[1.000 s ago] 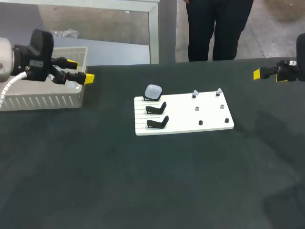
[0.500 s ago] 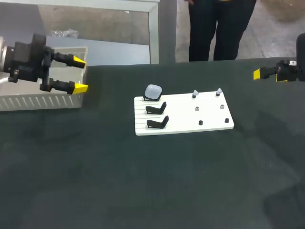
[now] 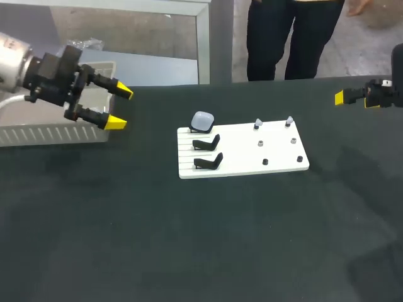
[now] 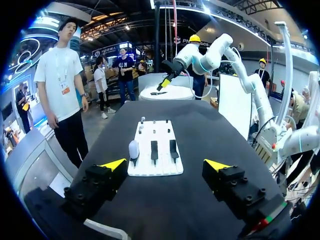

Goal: Pick up each earbud case from the left stands, insert the matching earbuds, close the lid, and place the case in the box.

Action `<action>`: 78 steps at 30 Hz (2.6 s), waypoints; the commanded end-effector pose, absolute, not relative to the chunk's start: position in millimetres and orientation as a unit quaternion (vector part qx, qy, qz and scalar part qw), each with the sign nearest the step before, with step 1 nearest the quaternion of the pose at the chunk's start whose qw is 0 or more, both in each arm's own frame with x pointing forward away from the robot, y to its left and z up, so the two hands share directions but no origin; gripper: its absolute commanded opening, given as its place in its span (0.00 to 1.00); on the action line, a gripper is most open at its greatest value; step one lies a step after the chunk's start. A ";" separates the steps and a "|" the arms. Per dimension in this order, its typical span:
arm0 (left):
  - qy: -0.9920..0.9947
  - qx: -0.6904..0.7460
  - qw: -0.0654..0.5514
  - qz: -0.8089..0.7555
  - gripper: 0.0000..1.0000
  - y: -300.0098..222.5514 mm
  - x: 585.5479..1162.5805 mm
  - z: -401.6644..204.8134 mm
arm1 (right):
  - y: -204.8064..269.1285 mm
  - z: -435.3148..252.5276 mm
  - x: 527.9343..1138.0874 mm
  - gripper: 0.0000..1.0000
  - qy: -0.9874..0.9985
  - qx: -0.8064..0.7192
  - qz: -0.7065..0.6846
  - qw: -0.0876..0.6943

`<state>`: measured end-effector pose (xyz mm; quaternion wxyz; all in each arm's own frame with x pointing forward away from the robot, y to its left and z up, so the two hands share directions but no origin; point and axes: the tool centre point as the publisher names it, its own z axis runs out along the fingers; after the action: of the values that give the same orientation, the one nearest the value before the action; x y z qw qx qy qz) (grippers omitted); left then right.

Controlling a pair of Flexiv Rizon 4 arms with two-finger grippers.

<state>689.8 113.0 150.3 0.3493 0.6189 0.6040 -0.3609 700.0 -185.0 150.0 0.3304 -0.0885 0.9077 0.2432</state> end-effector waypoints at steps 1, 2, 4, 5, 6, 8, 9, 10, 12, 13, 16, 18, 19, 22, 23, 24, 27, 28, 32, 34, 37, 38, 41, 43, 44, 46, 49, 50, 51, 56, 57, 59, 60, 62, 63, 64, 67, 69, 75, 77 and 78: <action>0.602 0.620 0.352 -0.360 1.00 96.9 696.8 137.3 | -185.1 150.0 700.0 1.00 0.908 -0.088 0.243 0.330; 0.603 0.611 0.370 -0.356 1.00 92.8 698.7 133.1 | -185.1 150.0 700.0 1.00 0.908 -0.088 0.243 0.330; 0.608 0.606 0.369 -0.358 1.00 83.6 701.8 123.8 | -185.1 150.0 700.0 1.00 0.908 -0.088 0.243 0.330; 0.613 0.604 0.368 -0.352 1.00 79.9 703.5 119.8 | -185.1 150.0 700.0 1.00 0.908 -0.088 0.243 0.330; 0.614 0.600 0.368 -0.357 1.00 75.7 703.9 117.5 | -185.1 150.0 700.0 1.00 0.908 -0.088 0.243 0.330; 0.627 0.587 0.372 -0.354 1.00 67.1 707.7 108.6 | -185.1 150.0 700.0 1.00 0.908 -0.088 0.243 0.330; 0.630 0.585 0.368 -0.355 1.00 62.7 709.3 105.1 | -185.1 150.0 700.0 1.00 0.908 -0.088 0.243 0.330; 0.631 0.577 0.381 -0.352 1.00 59.8 709.5 103.7 | -185.1 150.0 700.0 1.00 0.908 -0.088 0.243 0.330; 0.636 0.571 0.386 -0.349 1.00 54.8 710.1 100.8 | -185.1 150.0 700.0 1.00 0.908 -0.088 0.243 0.330; 0.639 0.565 0.388 -0.349 1.00 53.8 710.5 100.2 | -185.1 150.0 700.0 1.00 0.908 -0.088 0.243 0.330; 0.647 0.552 0.390 -0.352 1.00 52.6 710.8 100.1 | -185.1 150.0 700.0 1.00 0.908 -0.088 0.243 0.330; 0.647 0.552 0.390 -0.352 1.00 52.6 710.8 100.1 | -185.1 150.0 700.0 1.00 0.908 -0.088 0.243 0.330; 0.647 0.552 0.390 -0.352 1.00 52.6 710.8 100.1 | -185.1 150.0 700.0 1.00 0.908 -0.088 0.243 0.330; 0.647 0.552 0.390 -0.352 1.00 52.6 710.8 100.1 | -185.1 150.0 700.0 1.00 0.908 -0.088 0.243 0.330; 0.647 0.552 0.390 -0.352 1.00 52.6 710.8 100.1 | -185.1 150.0 700.0 1.00 0.908 -0.088 0.243 0.330; 0.647 0.552 0.390 -0.352 1.00 52.6 710.8 100.1 | -185.1 150.0 700.0 1.00 0.908 -0.088 0.243 0.330; 0.647 0.552 0.390 -0.352 1.00 52.6 710.8 100.1 | -185.1 150.0 700.0 1.00 0.908 -0.088 0.243 0.330; 0.647 0.552 0.390 -0.352 1.00 52.6 710.8 100.1 | -185.1 150.0 700.0 1.00 0.908 -0.088 0.243 0.330; 0.643 0.558 0.381 -0.361 1.00 41.2 720.7 96.3 | -185.1 150.0 700.0 1.00 0.908 -0.088 0.243 0.330; 0.642 0.565 0.380 -0.354 1.00 33.8 727.3 95.4 | -185.1 150.0 700.0 1.00 0.908 -0.088 0.243 0.330; 0.635 0.573 0.376 -0.358 1.00 23.4 737.4 90.6 | -185.1 150.0 700.0 1.00 0.908 -0.088 0.243 0.330; 0.636 0.576 0.367 -0.358 1.00 19.8 740.7 87.9 | -185.1 150.0 700.0 1.00 0.908 -0.088 0.243 0.330; 0.632 0.584 0.366 -0.355 1.00 12.5 744.6 83.4 | -185.1 150.0 700.0 1.00 0.908 -0.088 0.243 0.330; 0.629 0.587 0.360 -0.361 1.00 10.4 747.7 79.1 | -185.1 150.0 700.0 1.00 0.908 -0.088 0.243 0.330; 0.631 0.585 0.360 -0.361 1.00 9.2 750.9 74.7 | -185.1 150.0 700.0 1.00 0.908 -0.088 0.243 0.330; 0.627 0.584 0.357 -0.372 1.00 7.1 754.9 69.2 | -185.1 150.0 700.0 1.00 0.908 -0.088 0.243 0.330; 0.625 0.582 0.361 -0.374 1.00 3.7 760.5 64.7 | -185.1 150.0 700.0 1.00 0.908 -0.088 0.243 0.330; 0.625 0.582 0.361 -0.374 1.00 3.3 762.4 63.1 | -185.1 150.0 700.0 1.00 0.908 -0.088 0.243 0.330; 0.623 0.584 0.359 -0.375 1.00 2.6 763.6 61.7 | -185.1 150.0 700.0 1.00 0.908 -0.088 0.243 0.330; 0.617 0.584 0.362 -0.385 1.00 -1.1 770.3 53.6 | -185.1 150.0 700.0 1.00 0.908 -0.088 0.243 0.330; 0.618 0.580 0.365 -0.385 1.00 -2.1 771.2 52.2 | -185.1 150.0 700.0 1.00 0.908 -0.088 0.243 0.330; 0.617 0.580 0.363 -0.388 1.00 -4.5 772.3 50.3 | -185.1 150.0 700.0 1.00 0.908 -0.088 0.243 0.330; 0.617 0.579 0.364 -0.388 1.00 -6.5 772.9 49.3 | -185.1 150.0 700.0 1.00 0.908 -0.088 0.243 0.330; 0.616 0.580 0.364 -0.389 1.00 -9.9 773.2 47.5 | -185.1 150.0 700.0 1.00 0.908 -0.088 0.243 0.330; 0.614 0.582 0.364 -0.390 1.00 -11.7 773.2 46.3 | -185.1 150.0 700.0 1.00 0.908 -0.088 0.243 0.330; 0.613 0.582 0.364 -0.390 1.00 -13.1 773.3 45.0 | -185.1 150.0 700.0 1.00 0.908 -0.088 0.243 0.330; 0.614 0.581 0.365 -0.390 1.00 -18.1 775.0 40.0 | -185.1 150.0 700.0 1.00 0.908 -0.088 0.243 0.330; 0.612 0.581 0.366 -0.392 1.00 -21.4 775.9 37.6 | -185.1 150.0 700.0 1.00 0.908 -0.088 0.243 0.330; 0.611 0.575 0.372 -0.396 1.00 -25.1 780.0 34.7 | -185.1 150.0 700.0 1.00 0.908 -0.088 0.243 0.330; 0.612 0.576 0.372 -0.395 1.00 -26.6 780.1 33.6 | -185.1 150.0 700.0 1.00 0.908 -0.088 0.243 0.330; 0.611 0.575 0.374 -0.394 1.00 -27.3 779.7 33.2 | -185.1 150.0 700.0 1.00 0.908 -0.088 0.243 0.330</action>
<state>777.6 -25.0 35.5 0.3724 0.5751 0.6130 -0.3935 700.0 -185.1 150.0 0.3304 -0.0885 0.9077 0.2432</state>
